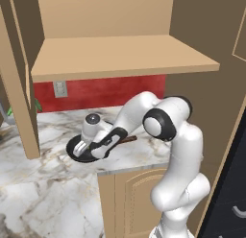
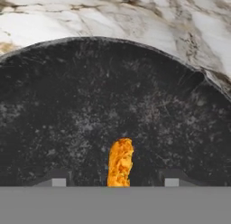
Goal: Retrieve the pan from the cabinet, then place the raw meat into the pan to avoid contamination.
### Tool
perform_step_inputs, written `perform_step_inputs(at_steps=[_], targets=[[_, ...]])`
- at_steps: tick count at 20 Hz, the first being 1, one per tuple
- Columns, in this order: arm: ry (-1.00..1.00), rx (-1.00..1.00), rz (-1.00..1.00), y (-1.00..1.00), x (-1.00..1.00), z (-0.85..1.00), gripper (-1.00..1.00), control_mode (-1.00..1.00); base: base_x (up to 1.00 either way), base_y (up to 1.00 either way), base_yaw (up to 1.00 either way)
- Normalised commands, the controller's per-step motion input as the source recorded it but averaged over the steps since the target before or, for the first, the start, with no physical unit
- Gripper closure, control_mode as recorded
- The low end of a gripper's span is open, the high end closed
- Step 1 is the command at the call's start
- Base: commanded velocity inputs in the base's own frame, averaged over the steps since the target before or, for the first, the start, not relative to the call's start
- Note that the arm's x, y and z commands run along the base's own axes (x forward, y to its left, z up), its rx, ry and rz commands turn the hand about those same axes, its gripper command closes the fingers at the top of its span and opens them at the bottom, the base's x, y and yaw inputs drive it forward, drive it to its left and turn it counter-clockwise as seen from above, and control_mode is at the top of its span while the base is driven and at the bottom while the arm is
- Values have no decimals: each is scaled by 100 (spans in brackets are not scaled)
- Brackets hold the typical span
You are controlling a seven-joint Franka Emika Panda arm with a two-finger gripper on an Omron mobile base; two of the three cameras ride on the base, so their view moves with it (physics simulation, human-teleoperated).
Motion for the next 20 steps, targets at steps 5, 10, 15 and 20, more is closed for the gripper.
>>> perform_step_inputs(at_steps=[5, 10, 15, 20], targets=[[-2, 0, -1, -9, -13, 28, -100, -100, 0, 0, 0], [-6, 0, 0, -8, -10, 44, -100, -100, 0, 0, 0], [-10, 0, 0, -8, -19, 48, -100, -100, 0, 0, 0], [-14, 0, 0, -7, -29, 60, -100, -100, 0, 0, 0]])
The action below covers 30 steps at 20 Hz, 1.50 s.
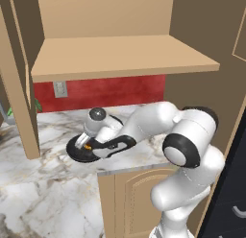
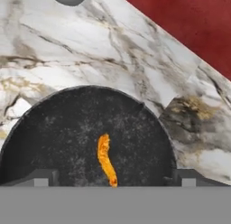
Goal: Retrieve the pan from the cabinet, then place the raw meat into the pan to avoid contamination.
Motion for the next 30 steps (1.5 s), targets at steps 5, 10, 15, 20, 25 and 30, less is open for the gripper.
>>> perform_step_inputs(at_steps=[5, 10, 15, 20, 25, 30], targets=[[-16, 1, 0, -17, -43, 65, -100, -100, 0, 0, 0], [-14, 5, 0, -23, -51, 70, -100, -100, 0, 0, 0], [-12, 6, -1, -20, -61, 66, -100, -100, 0, 0, 0], [-8, 4, -6, -13, -60, 60, -100, -100, 0, 0, 0], [-5, 1, -12, -4, -59, 52, -100, -100, 0, 0, 0], [-6, 0, -14, 0, -58, 33, -100, -100, 0, 0, 0]])
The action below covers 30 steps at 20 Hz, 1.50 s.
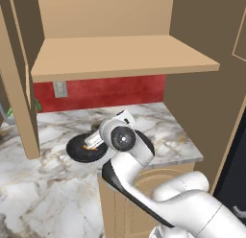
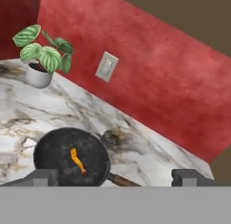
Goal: Retrieve the pan from the cabinet, then place the raw meat into the pan to avoid contamination.
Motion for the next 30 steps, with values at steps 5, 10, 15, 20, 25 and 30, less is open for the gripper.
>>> perform_step_inputs(at_steps=[5, 10, 15, 20, 25, 30], targets=[[-4, -2, -16, 3, -58, 18, -100, -100, 0, 0, 0], [0, 0, -16, 8, -54, 29, -100, -100, 0, 0, 0], [0, 0, -17, 12, -52, 32, -100, -100, 0, 0, 0], [-3, -1, -16, 22, -45, -3, -100, -100, 0, 0, 0], [-8, -4, -9, 24, -19, -51, -100, -100, 0, 0, 0], [-4, -4, -6, 21, -3, -54, -100, -100, 0, 0, 0]])
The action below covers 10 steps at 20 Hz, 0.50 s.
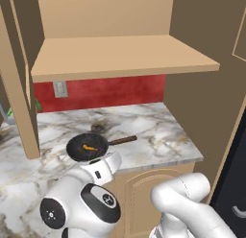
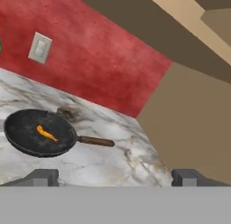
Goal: Retrieve the pan from the cabinet, then place the raw meat into the pan to avoid contamination.
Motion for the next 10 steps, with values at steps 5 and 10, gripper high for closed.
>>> perform_step_inputs(at_steps=[5, 10], targets=[[2, 0, -4, 2, 56, -28, -100, -100, 0, 0, 0], [17, 4, -1, -16, 92, -12, -100, -100, 0, 0, 0]])
